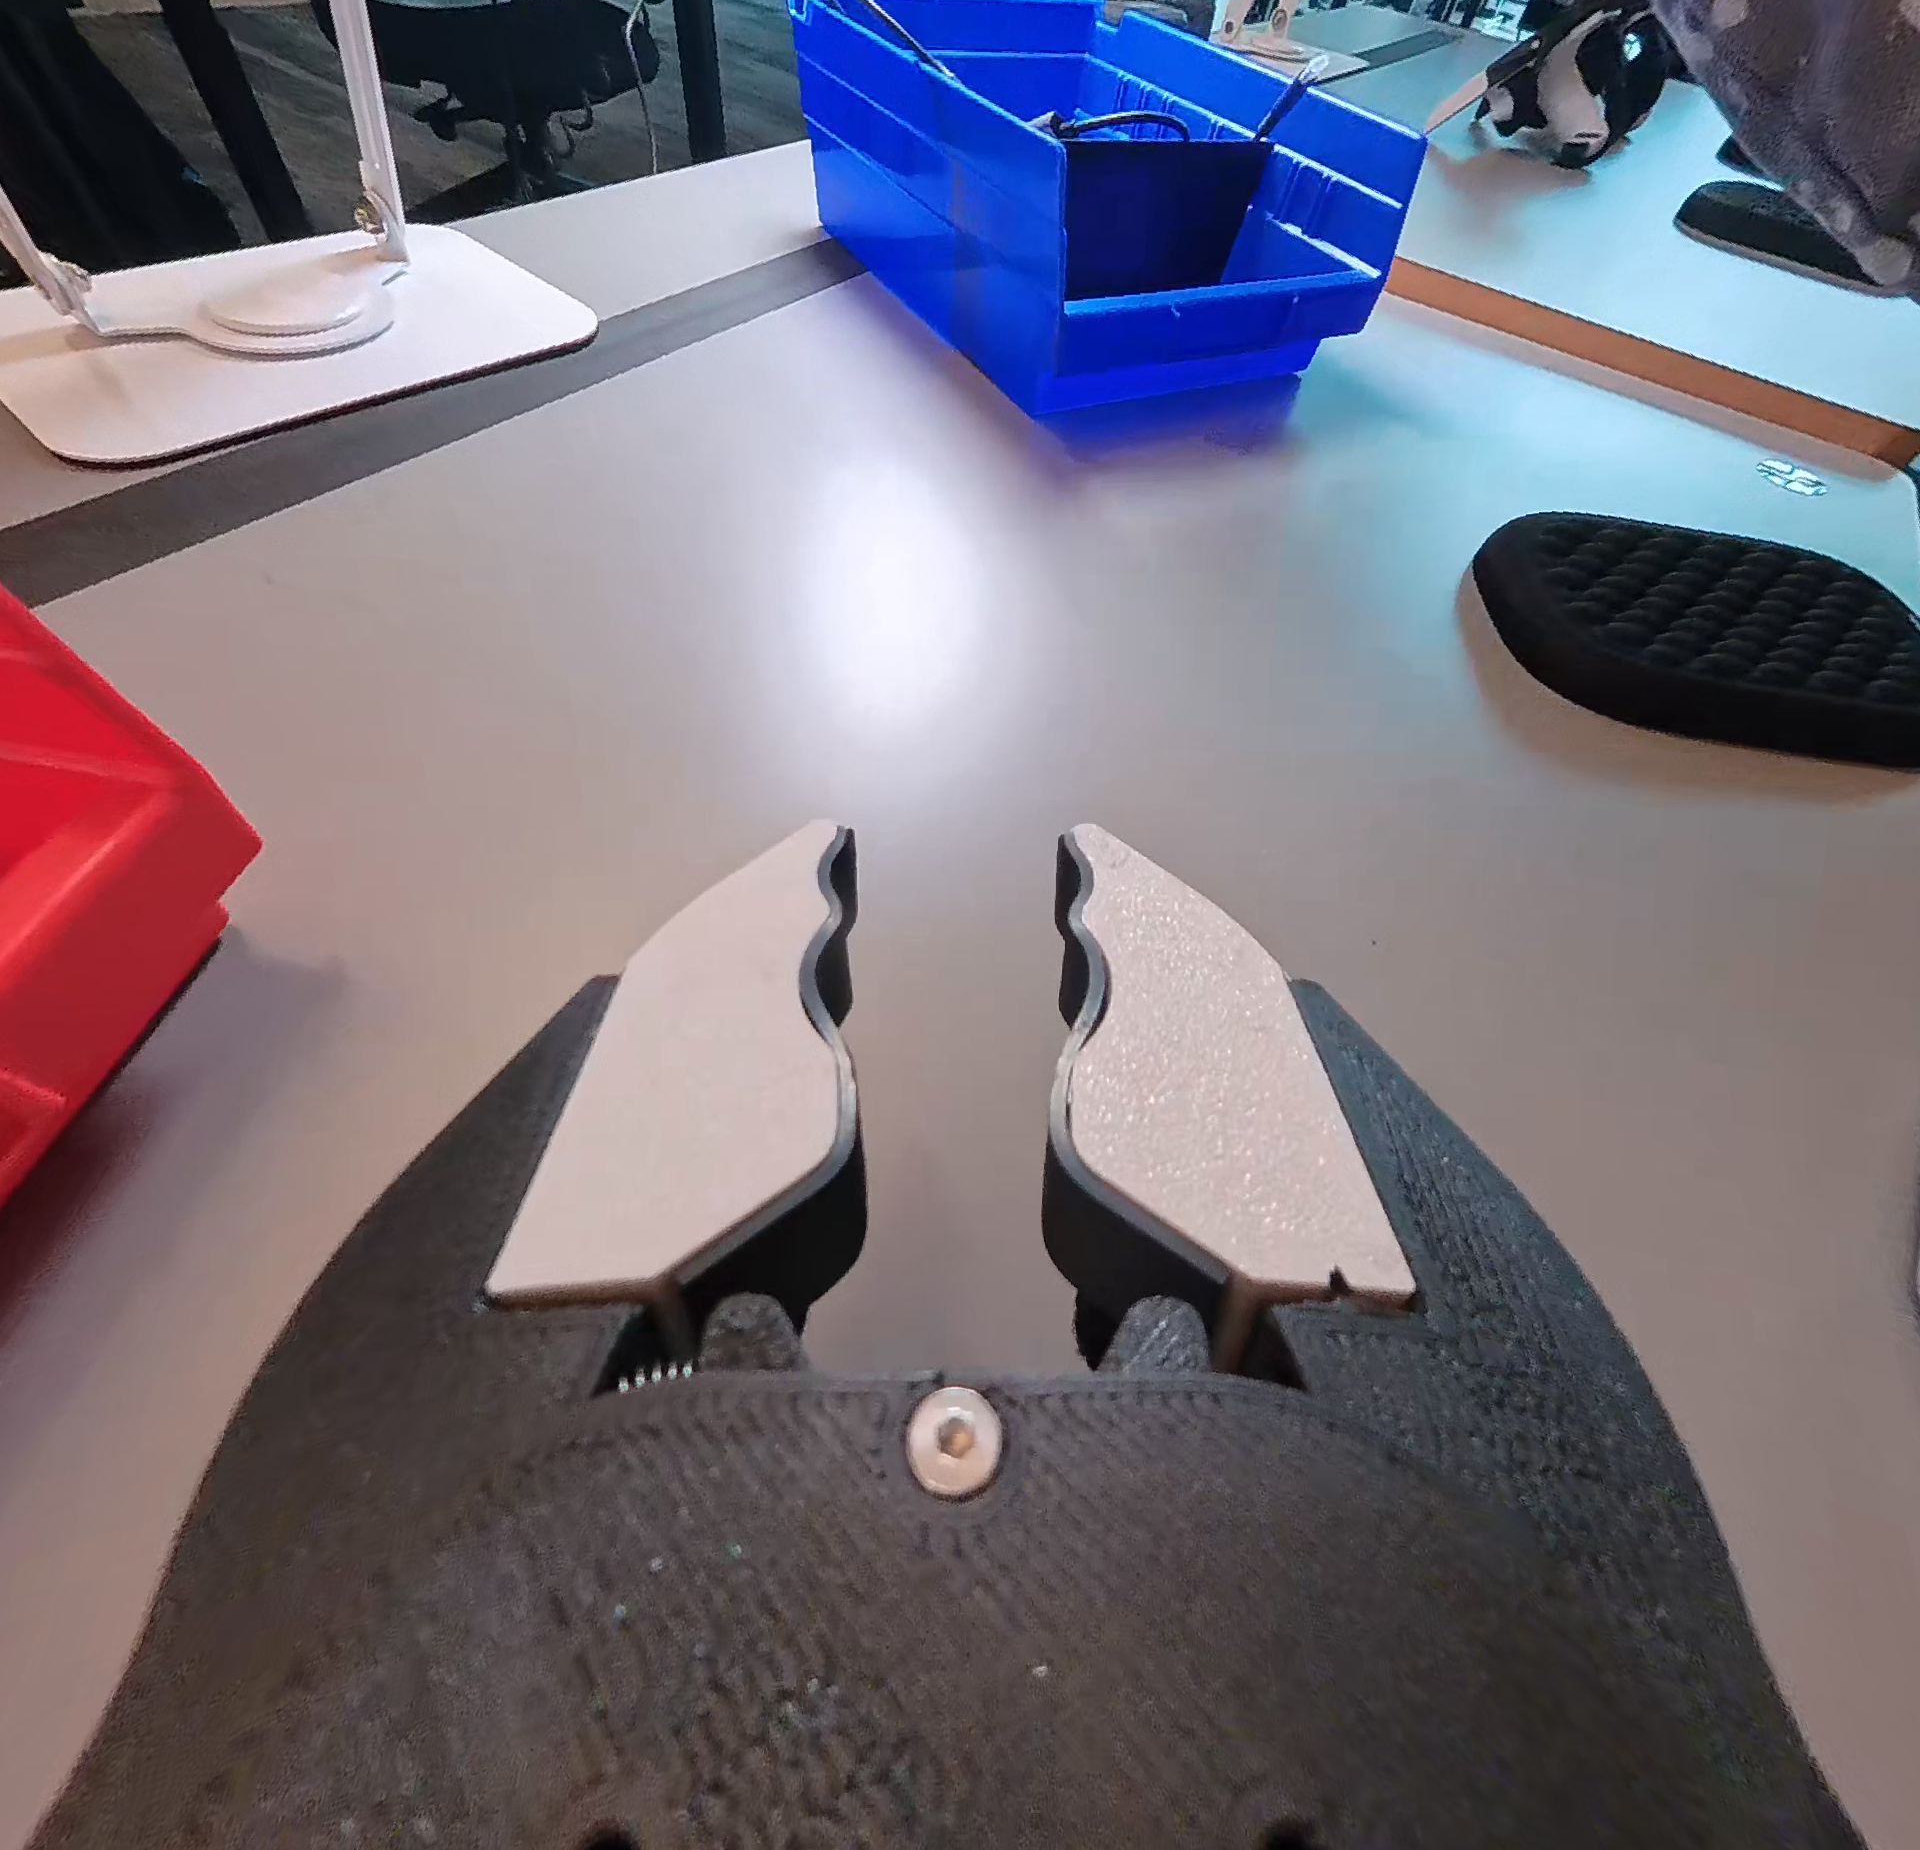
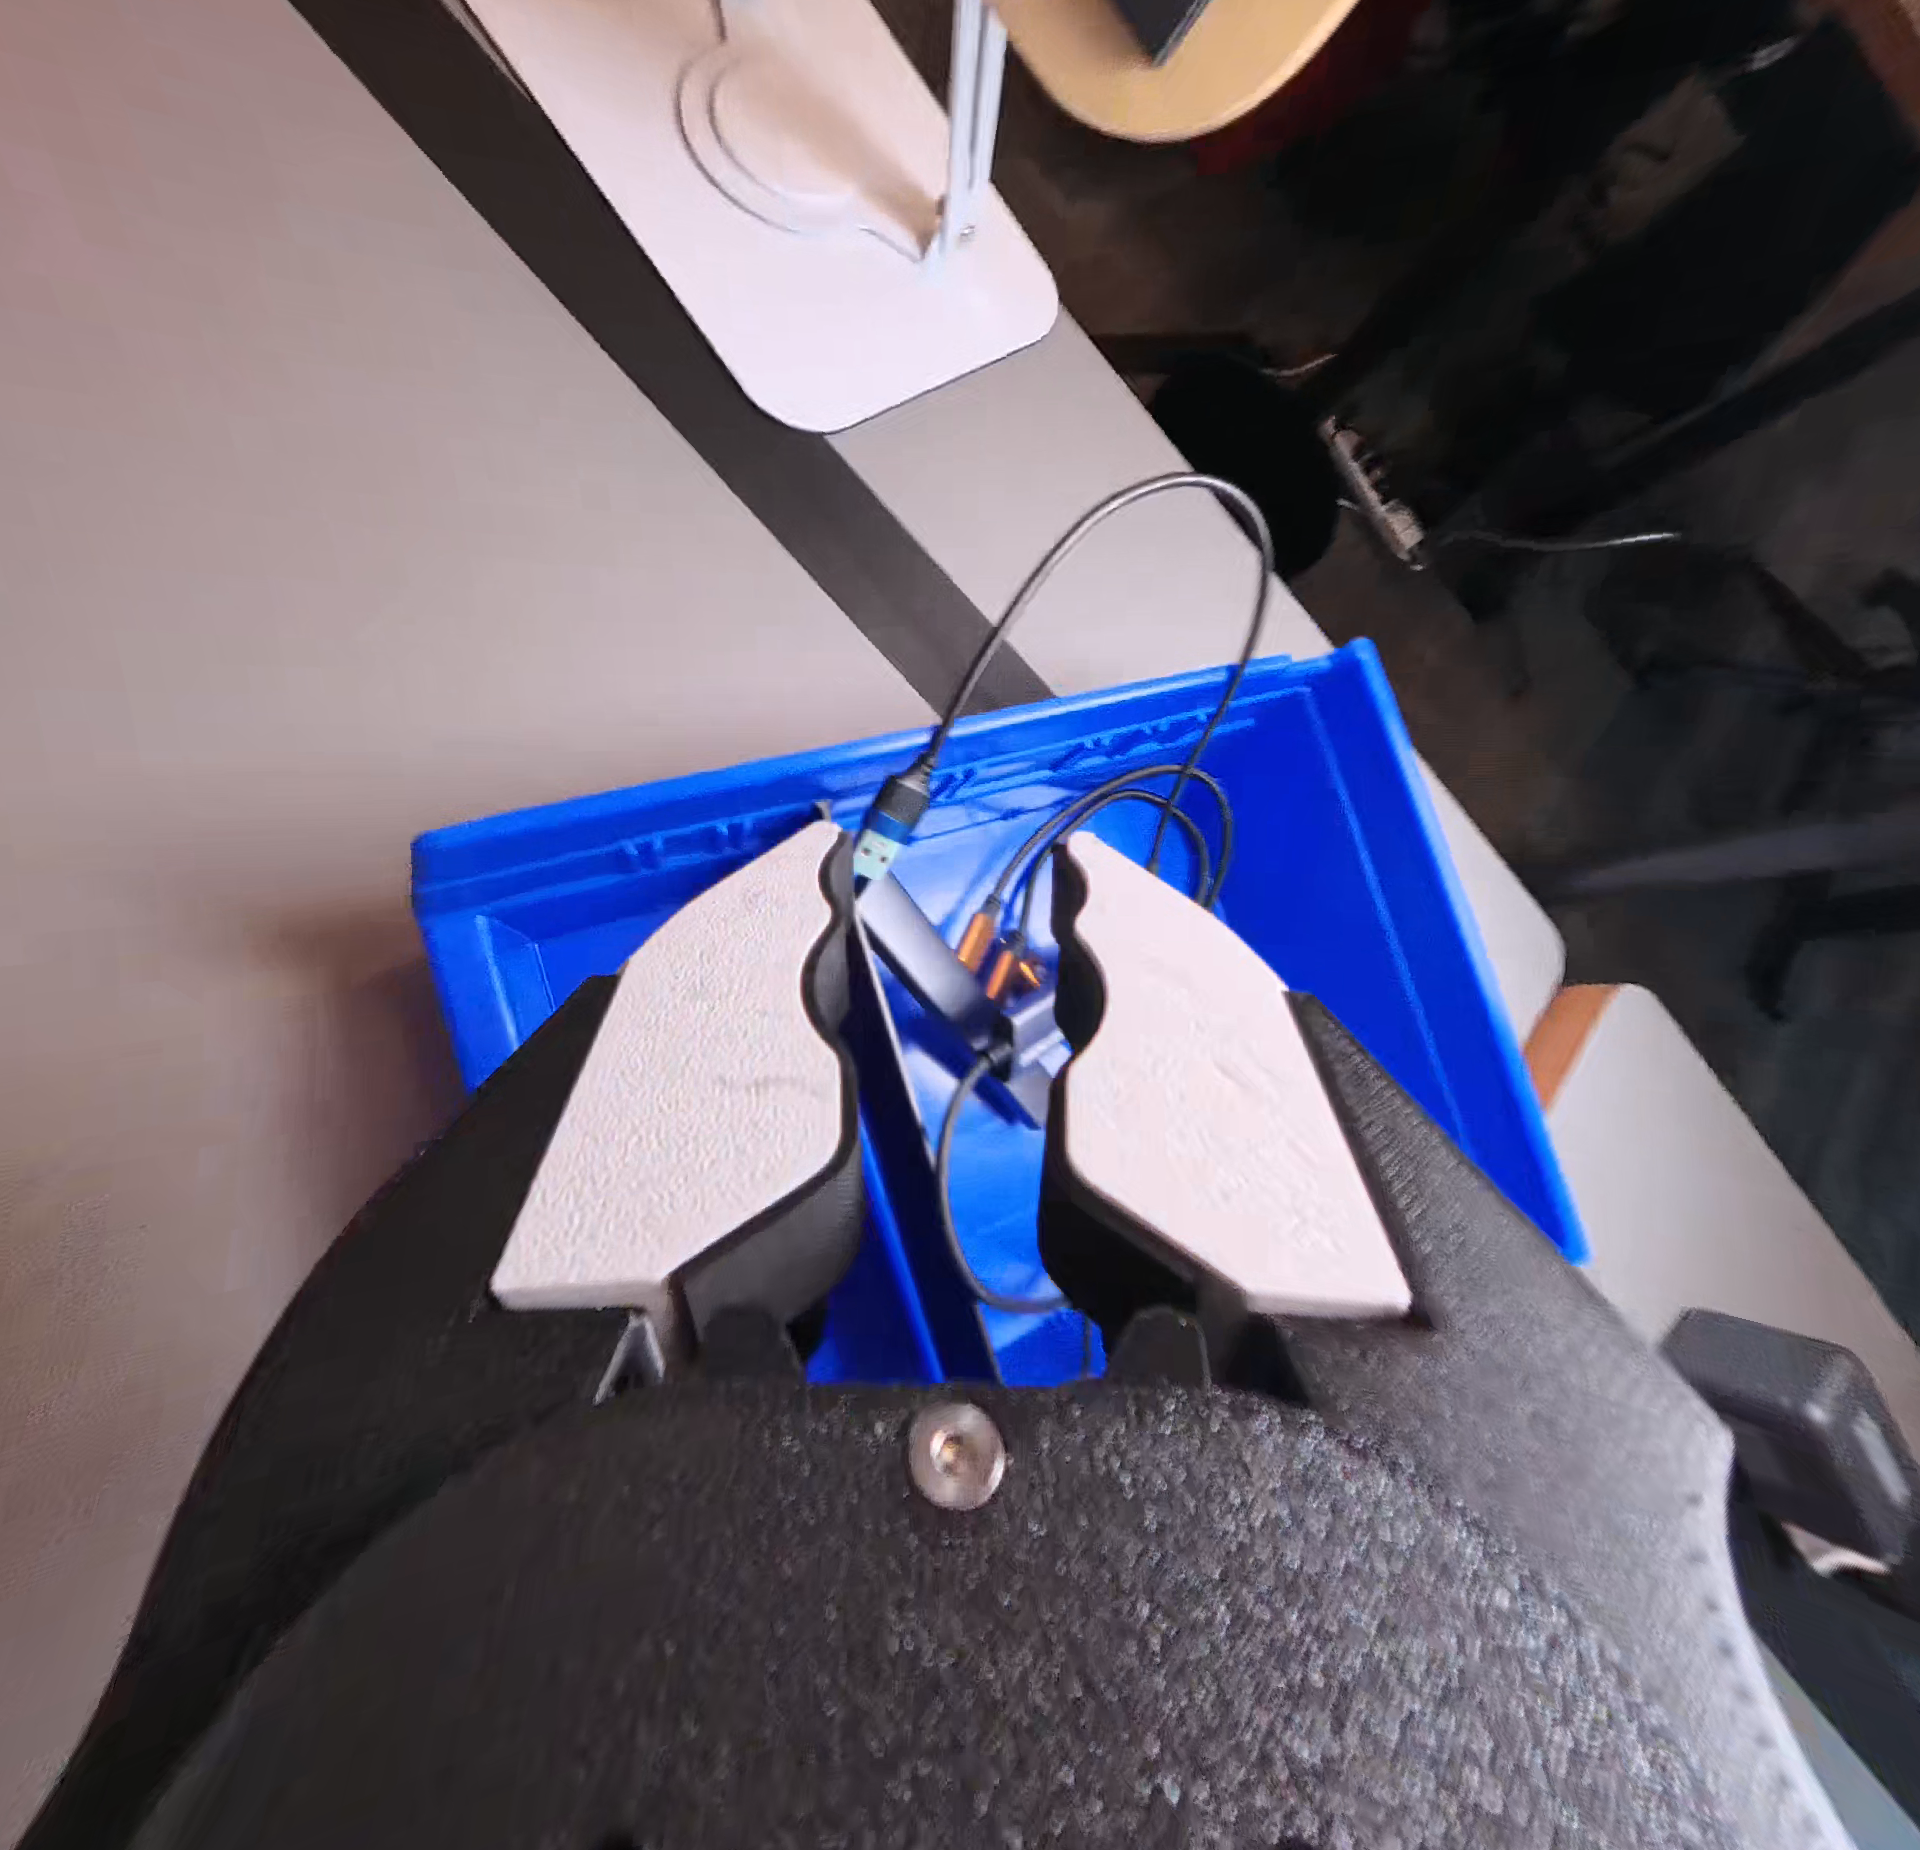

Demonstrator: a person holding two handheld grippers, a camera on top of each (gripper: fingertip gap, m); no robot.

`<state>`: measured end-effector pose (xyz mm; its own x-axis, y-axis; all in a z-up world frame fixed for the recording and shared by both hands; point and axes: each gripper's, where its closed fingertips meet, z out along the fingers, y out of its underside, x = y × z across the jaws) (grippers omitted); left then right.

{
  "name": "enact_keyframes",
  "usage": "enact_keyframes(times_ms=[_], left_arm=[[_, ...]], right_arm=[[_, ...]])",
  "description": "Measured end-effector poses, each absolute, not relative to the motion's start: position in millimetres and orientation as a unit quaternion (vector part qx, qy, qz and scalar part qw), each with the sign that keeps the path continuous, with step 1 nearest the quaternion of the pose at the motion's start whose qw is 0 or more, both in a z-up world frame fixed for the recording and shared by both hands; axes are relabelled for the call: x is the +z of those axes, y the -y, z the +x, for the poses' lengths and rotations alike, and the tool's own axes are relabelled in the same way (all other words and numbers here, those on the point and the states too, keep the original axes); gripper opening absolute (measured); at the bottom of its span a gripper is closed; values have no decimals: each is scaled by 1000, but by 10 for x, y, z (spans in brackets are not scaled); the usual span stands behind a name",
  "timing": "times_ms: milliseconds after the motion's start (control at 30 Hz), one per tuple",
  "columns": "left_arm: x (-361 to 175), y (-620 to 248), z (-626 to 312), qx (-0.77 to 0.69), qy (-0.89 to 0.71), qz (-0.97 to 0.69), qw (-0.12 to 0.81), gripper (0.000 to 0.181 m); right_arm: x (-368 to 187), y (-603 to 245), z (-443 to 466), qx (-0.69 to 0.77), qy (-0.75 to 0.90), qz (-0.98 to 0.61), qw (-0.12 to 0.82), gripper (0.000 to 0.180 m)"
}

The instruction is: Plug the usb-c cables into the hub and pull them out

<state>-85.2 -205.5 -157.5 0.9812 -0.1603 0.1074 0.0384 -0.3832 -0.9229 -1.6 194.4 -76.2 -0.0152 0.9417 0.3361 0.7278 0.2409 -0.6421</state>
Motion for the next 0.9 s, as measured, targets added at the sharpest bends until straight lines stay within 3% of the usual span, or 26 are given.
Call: enact_keyframes(times_ms=[200,400,567,900], left_arm=[[-1603,2096,-936,-85,-21,-826,557,36],[-1619,2103,-965,-86,-17,-827,556,36],[-1659,2091,-941,-83,-25,-833,547,36],[-1630,2107,-1016,-71,-8,-830,553,36]], right_arm=[[-1164,-2054,-370,204,647,-666,310,33],[-1412,-2273,-311,181,649,-683,281,0],[-1517,-2803,38,5,669,-666,330,0],[-946,-2359,205,148,646,-634,398,30]])
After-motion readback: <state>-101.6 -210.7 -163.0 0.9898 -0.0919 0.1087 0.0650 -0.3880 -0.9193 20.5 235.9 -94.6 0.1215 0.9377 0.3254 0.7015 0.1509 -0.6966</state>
